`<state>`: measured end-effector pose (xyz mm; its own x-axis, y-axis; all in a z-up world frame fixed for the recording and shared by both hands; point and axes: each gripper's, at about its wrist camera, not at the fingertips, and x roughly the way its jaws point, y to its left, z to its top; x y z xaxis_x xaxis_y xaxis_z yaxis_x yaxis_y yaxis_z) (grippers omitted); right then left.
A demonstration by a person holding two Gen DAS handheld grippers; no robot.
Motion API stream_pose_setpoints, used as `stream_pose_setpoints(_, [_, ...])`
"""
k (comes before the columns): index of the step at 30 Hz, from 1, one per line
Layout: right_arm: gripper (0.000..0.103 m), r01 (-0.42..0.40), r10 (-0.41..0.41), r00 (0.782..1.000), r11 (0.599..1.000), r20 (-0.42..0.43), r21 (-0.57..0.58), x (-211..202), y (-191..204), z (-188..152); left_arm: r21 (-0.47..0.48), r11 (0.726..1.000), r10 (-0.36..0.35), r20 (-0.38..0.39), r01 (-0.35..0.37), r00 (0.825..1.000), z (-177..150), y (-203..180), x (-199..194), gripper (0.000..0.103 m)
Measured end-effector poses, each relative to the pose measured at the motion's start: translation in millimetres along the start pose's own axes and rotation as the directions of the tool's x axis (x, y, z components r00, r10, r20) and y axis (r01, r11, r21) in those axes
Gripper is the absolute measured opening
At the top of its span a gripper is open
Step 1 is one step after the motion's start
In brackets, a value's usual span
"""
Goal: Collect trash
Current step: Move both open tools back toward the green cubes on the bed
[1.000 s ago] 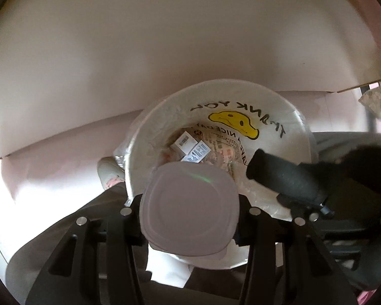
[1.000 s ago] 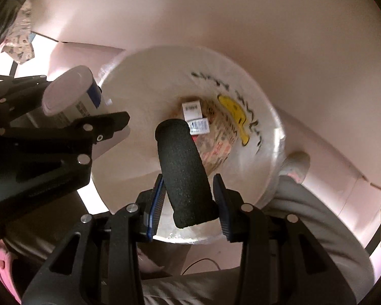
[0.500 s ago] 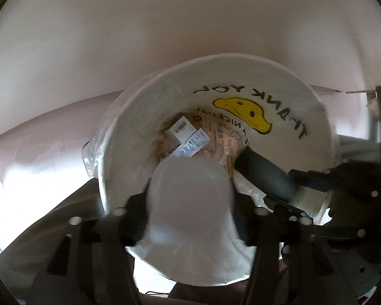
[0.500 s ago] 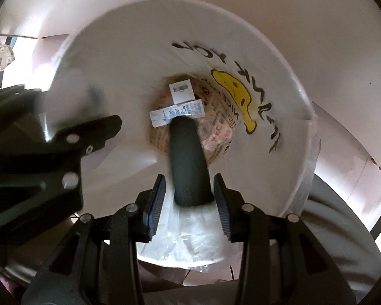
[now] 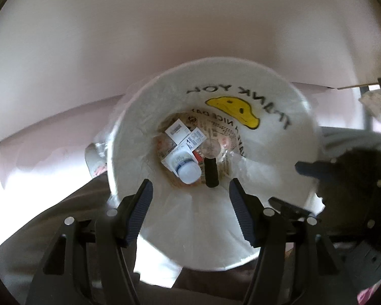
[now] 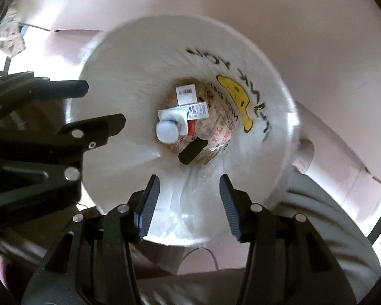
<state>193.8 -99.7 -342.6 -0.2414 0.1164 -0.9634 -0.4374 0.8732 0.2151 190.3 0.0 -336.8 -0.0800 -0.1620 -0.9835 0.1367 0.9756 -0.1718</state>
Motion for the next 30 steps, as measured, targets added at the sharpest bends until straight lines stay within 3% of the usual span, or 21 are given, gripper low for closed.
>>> stream_pose_setpoints(3, [0.050, -0.007, 0.007, 0.999, 1.000, 0.043, -0.013, -26, -1, -12, 0.053, 0.998, 0.032, 0.072, -0.036, 0.997, -10, -8, -30, 0.065])
stream_pose_setpoints(8, [0.050, -0.004, 0.008, 0.990, 1.000, 0.144, -0.023, -80, -4, -32, 0.085, 0.995, 0.039, 0.220, -0.059, 0.975, -22, -15, -98, 0.065])
stream_pose_setpoints(14, [0.052, 0.013, -0.004, 0.955, 0.999, 0.296, -0.029, -157, -10, -53, 0.097, 0.993, 0.026, 0.375, -0.067, 0.927, -22, -28, -180, 0.067])
stream_pose_setpoints(17, [0.060, 0.076, -0.059, 0.918, 0.997, 0.392, -0.029, -200, -12, -59, 0.112, 0.992, 0.003, 0.427, -0.056, 0.904, -18, -37, -217, 0.070])
stream_pose_setpoints(18, [0.061, 0.097, -0.077, 0.897, 0.995, 0.436, -0.023, -222, -16, -60, 0.113, 0.992, 0.005, 0.445, -0.062, 0.896, -15, -39, -227, 0.071])
stream_pose_setpoints(20, [0.064, 0.114, -0.094, 0.866, 0.993, 0.492, -0.010, -253, -22, -61, 0.114, 0.989, 0.026, 0.493, -0.093, 0.870, -7, -46, -252, 0.075])
stream_pose_setpoints(22, [0.067, 0.127, -0.109, 0.831, 0.992, 0.545, 0.003, -283, -29, -60, 0.111, 0.988, 0.031, 0.532, -0.105, 0.846, 3, -52, -274, 0.076])
stream_pose_setpoints(24, [0.069, 0.141, -0.128, 0.791, 0.990, 0.598, 0.026, -314, -38, -58, 0.107, 0.990, 0.020, 0.552, -0.095, 0.834, 11, -54, -289, 0.078])
stream_pose_setpoints(30, [0.072, 0.137, -0.148, 0.698, 0.988, 0.700, 0.073, -389, -71, -44, 0.061, 0.992, 0.046, 0.619, -0.107, 0.784, 50, -70, -336, 0.084])
